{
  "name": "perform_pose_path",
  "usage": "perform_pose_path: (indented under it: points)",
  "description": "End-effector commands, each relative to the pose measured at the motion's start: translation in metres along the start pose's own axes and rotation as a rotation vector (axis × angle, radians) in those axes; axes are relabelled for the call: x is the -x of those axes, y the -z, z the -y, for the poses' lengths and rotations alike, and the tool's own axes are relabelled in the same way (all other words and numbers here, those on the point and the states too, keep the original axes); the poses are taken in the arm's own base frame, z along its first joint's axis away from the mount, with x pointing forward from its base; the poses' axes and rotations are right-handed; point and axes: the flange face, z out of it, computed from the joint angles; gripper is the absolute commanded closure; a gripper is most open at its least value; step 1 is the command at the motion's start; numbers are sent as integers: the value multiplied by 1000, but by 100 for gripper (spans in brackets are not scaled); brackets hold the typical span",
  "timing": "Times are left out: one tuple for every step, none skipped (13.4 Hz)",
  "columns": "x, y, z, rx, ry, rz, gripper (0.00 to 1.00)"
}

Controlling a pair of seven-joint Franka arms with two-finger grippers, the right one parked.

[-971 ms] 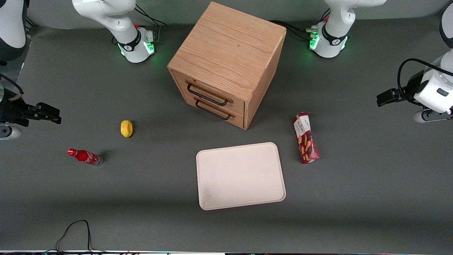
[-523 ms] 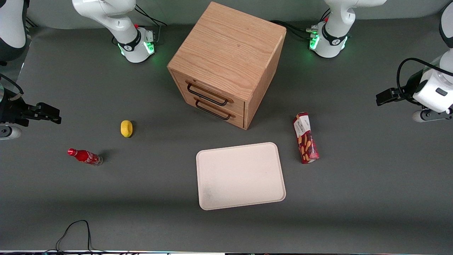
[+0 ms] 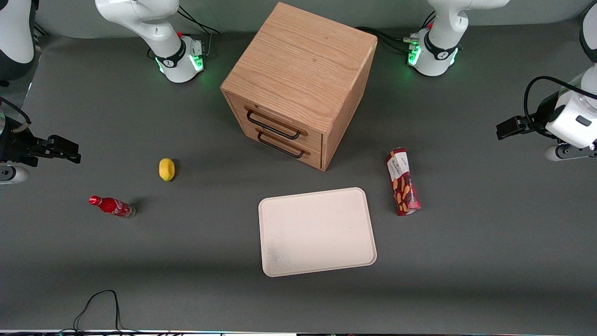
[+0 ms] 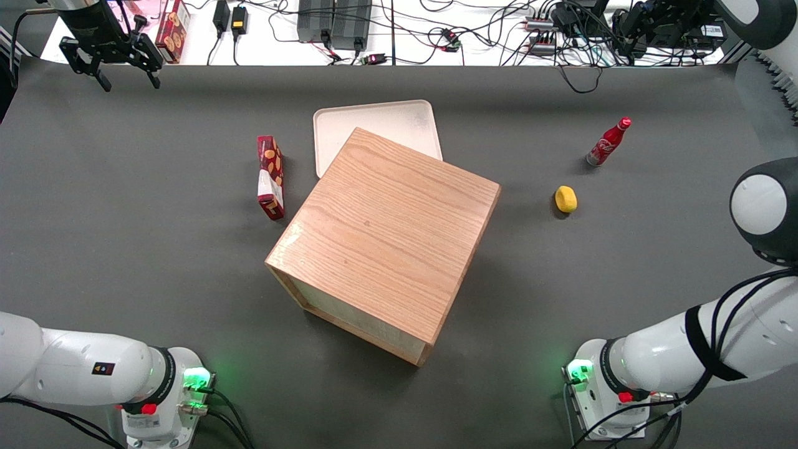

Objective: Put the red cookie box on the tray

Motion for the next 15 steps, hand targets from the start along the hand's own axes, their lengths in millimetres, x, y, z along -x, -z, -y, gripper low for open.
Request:
perform_pose_path:
  points:
    - [3, 2, 0, -9, -11, 13, 0]
    - [3, 3, 0, -8, -9, 11, 0]
    - [3, 5, 1, -6, -8, 8, 0]
    - [4, 6, 1, -5, -9, 7, 0]
    - [5, 6, 1, -7, -9, 8, 0]
    - [6, 6, 1, -7, -9, 10, 0]
    - [6, 6, 1, -8, -8, 13, 0]
    - [7, 6, 1, -9, -9, 16, 0]
    - [7, 6, 0, -9, -9, 16, 0]
    - [7, 6, -1, -9, -9, 16, 0]
    - [7, 5, -4, -10, -8, 14, 0]
    - [7, 7, -9, -8, -9, 8, 0]
    - [7, 7, -15, -5, -5, 5, 0]
    - [9, 8, -34, -6, 23, -4, 0]
    - [12, 11, -57, -9, 49, -14, 0]
